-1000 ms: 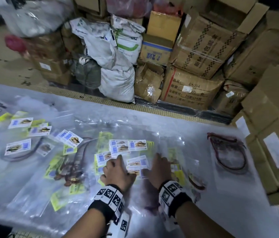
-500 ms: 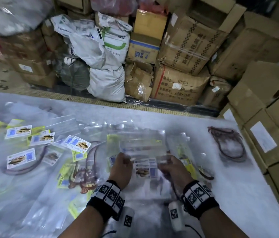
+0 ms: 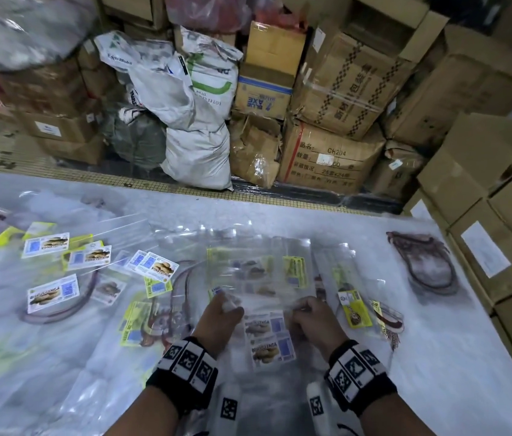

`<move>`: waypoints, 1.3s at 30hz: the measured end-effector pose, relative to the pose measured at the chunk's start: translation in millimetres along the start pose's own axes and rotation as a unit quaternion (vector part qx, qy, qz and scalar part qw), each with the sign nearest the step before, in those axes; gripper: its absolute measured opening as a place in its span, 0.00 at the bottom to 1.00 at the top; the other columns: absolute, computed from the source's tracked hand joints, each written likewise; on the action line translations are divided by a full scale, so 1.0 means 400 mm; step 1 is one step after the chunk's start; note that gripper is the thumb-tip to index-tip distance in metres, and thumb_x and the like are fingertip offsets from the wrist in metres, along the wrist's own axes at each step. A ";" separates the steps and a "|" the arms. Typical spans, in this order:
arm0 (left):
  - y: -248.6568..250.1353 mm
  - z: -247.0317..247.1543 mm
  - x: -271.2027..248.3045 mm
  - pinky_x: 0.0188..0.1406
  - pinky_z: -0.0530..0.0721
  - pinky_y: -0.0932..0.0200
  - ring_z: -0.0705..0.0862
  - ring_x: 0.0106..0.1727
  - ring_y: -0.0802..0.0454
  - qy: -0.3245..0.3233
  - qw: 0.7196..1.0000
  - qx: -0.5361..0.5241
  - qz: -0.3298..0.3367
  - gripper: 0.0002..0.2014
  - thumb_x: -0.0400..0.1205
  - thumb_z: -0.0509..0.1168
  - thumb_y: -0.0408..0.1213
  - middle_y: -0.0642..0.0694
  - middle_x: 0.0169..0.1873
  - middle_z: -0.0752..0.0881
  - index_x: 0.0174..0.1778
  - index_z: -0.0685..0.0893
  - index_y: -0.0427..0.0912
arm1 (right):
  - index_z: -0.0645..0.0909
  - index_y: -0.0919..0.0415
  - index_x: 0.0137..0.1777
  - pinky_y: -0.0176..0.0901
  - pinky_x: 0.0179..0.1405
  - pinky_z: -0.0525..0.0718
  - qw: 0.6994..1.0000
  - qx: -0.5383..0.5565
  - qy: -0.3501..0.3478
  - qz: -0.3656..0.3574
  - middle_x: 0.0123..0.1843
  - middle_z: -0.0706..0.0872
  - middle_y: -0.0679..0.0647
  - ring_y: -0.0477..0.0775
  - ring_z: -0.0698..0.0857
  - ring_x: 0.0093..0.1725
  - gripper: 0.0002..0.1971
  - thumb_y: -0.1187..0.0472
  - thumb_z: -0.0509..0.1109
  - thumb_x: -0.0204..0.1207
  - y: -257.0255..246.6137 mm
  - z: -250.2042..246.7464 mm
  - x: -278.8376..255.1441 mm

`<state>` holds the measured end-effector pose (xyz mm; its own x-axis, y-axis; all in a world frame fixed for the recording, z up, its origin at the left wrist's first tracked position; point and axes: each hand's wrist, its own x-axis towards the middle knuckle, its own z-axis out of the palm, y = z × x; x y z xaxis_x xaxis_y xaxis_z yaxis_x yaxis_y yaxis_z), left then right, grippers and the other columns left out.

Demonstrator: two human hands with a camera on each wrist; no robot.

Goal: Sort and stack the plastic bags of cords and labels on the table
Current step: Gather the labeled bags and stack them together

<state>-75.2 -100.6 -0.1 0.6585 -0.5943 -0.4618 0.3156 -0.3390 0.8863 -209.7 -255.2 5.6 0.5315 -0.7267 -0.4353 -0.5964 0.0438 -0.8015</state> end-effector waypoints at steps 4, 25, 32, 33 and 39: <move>0.001 0.006 -0.001 0.44 0.85 0.54 0.83 0.39 0.48 0.023 0.997 -0.073 -0.028 0.04 0.84 0.66 0.37 0.42 0.39 0.84 0.50 0.82 0.42 | 0.85 0.57 0.44 0.51 0.58 0.84 1.000 0.011 0.016 -0.011 0.49 0.88 0.52 0.54 0.85 0.53 0.01 0.63 0.74 0.74 -0.015 0.009 -0.003; 0.042 0.041 -0.040 0.35 0.87 0.55 0.90 0.42 0.43 0.030 0.995 -0.094 0.028 0.25 0.80 0.62 0.19 0.23 0.56 0.83 0.68 0.72 0.49 | 0.79 0.54 0.45 0.44 0.39 0.78 0.981 0.150 -0.121 0.004 0.40 0.85 0.58 0.53 0.81 0.39 0.09 0.71 0.67 0.80 -0.032 -0.029 0.040; 0.037 0.053 -0.028 0.26 0.78 0.59 0.82 0.31 0.49 0.016 0.997 -0.080 0.015 0.18 0.84 0.61 0.24 0.40 0.37 0.84 0.65 0.73 0.48 | 0.77 0.58 0.68 0.45 0.51 0.89 0.976 0.149 -0.162 0.001 0.66 0.87 0.57 0.55 0.89 0.58 0.15 0.67 0.67 0.84 -0.026 -0.047 0.051; 0.044 0.054 -0.032 0.25 0.76 0.61 0.79 0.26 0.57 0.028 0.998 -0.052 0.025 0.13 0.86 0.60 0.28 0.47 0.33 0.83 0.61 0.76 0.49 | 0.78 0.57 0.67 0.53 0.58 0.88 0.979 0.137 -0.150 -0.017 0.64 0.87 0.57 0.57 0.88 0.59 0.13 0.67 0.67 0.84 -0.029 -0.058 0.056; 0.060 0.004 0.030 0.56 0.83 0.48 0.84 0.55 0.40 0.203 0.955 0.218 0.004 0.12 0.81 0.70 0.43 0.40 0.56 0.85 0.60 0.83 0.51 | 0.79 0.53 0.68 0.74 0.62 0.82 0.959 0.265 -0.097 -0.019 0.62 0.89 0.63 0.67 0.87 0.61 0.14 0.65 0.66 0.85 -0.029 -0.137 0.096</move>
<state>-60.8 -117.0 15.8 0.8981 -0.2968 -0.3245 0.0529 -0.6596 0.7498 -215.4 -321.2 20.6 0.6797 -0.5952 -0.4287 -0.2129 0.3992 -0.8918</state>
